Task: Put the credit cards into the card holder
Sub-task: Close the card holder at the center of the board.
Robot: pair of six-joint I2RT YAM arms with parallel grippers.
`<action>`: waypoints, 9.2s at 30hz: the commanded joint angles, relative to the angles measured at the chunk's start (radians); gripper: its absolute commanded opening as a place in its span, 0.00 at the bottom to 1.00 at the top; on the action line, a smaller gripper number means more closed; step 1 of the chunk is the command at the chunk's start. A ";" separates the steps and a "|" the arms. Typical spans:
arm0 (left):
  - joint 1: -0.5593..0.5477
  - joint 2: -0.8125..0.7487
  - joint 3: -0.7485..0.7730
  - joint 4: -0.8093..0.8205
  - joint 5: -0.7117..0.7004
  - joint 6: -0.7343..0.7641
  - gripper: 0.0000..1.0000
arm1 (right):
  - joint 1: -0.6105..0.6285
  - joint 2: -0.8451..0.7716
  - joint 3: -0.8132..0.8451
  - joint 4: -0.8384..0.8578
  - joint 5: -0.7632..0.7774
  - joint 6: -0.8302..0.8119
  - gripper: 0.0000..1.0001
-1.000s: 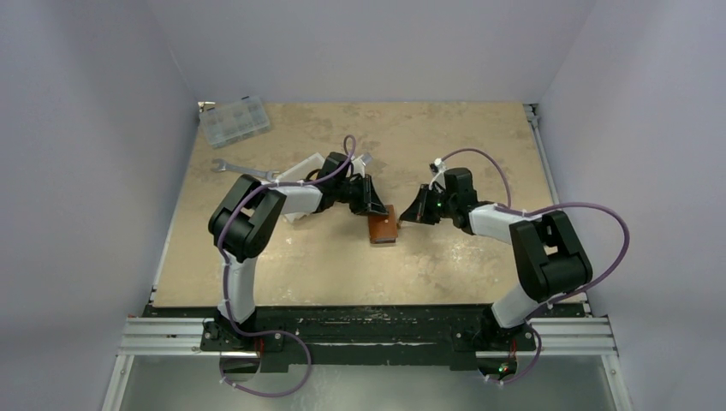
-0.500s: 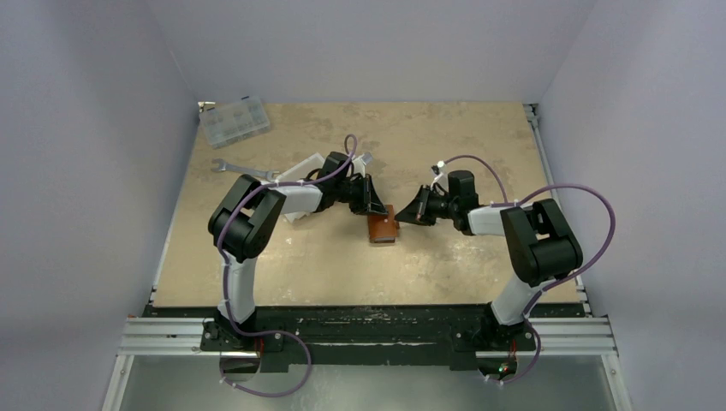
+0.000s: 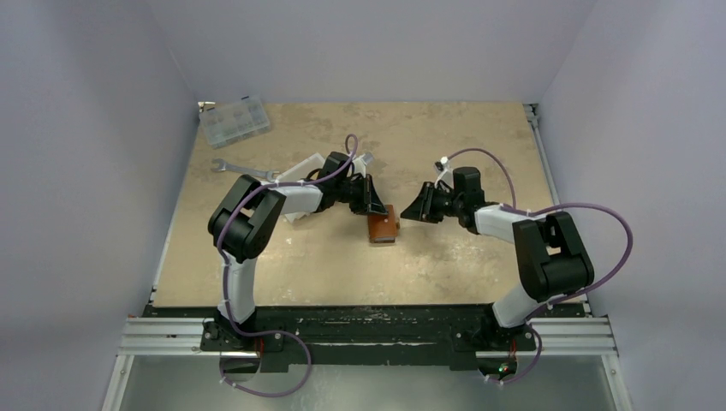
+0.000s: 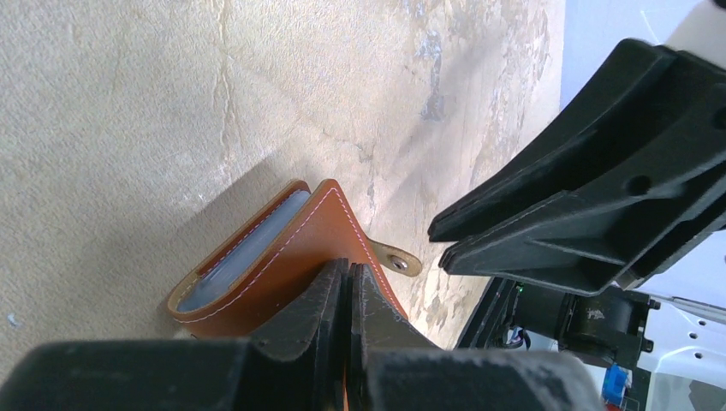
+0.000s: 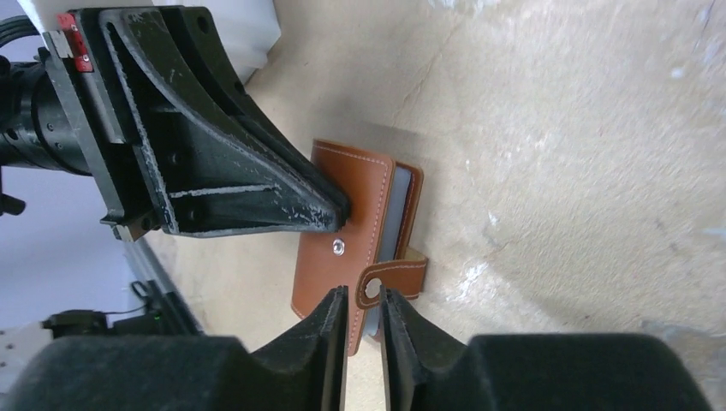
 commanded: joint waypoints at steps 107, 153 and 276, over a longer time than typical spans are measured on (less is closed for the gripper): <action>-0.029 0.029 -0.009 -0.145 -0.136 0.151 0.00 | 0.168 0.028 0.268 -0.405 0.287 -0.233 0.43; -0.030 0.033 -0.014 -0.146 -0.125 0.152 0.00 | 0.095 0.063 0.181 -0.252 0.099 -0.136 0.07; 0.000 -0.008 0.002 -0.047 -0.061 0.045 0.00 | 0.250 0.087 0.374 -0.540 0.391 -0.254 0.36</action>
